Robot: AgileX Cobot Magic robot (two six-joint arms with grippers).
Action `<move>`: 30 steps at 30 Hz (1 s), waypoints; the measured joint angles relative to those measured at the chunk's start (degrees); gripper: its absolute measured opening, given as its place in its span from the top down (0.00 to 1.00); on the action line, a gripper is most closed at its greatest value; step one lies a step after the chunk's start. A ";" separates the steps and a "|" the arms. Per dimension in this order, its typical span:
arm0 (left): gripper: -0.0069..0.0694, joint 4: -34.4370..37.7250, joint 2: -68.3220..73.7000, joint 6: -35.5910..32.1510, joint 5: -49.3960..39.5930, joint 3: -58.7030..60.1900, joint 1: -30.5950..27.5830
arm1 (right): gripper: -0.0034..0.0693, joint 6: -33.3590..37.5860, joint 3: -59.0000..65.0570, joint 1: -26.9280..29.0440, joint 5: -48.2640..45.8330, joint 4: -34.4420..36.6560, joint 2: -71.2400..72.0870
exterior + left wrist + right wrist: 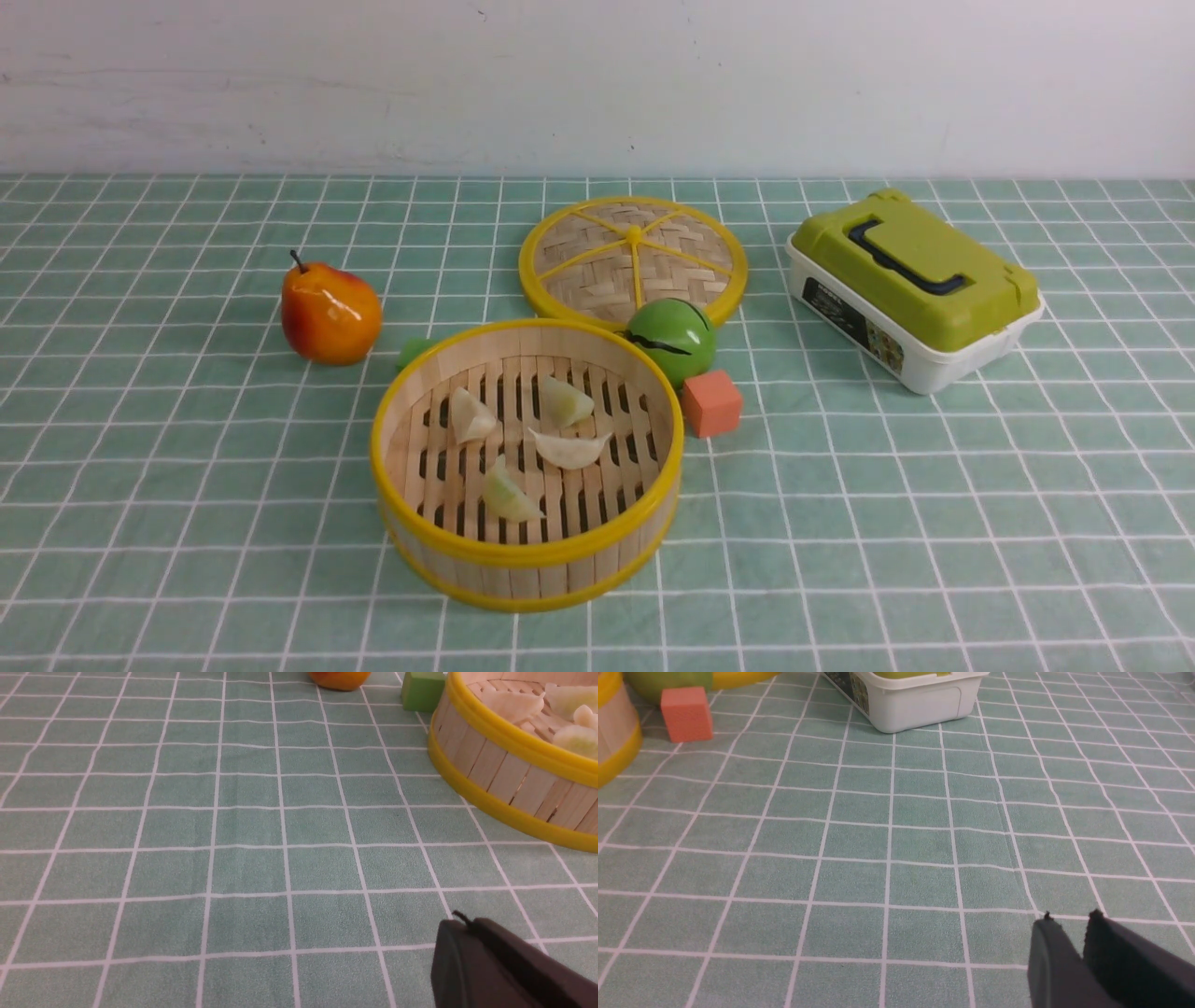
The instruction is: Put the dumplings into the steamer on the table with the blue tablecloth.
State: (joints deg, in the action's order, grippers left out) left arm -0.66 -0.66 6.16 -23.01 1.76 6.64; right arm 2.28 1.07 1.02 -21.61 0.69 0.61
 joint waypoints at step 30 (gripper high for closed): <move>0.93 0.00 0.00 -0.06 -0.05 0.00 0.00 | 0.75 0.00 0.00 0.00 0.00 -0.05 0.00</move>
State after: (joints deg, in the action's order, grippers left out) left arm -0.66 -0.66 6.10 -23.06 1.76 6.64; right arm 2.28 1.07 1.02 -21.61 0.64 0.61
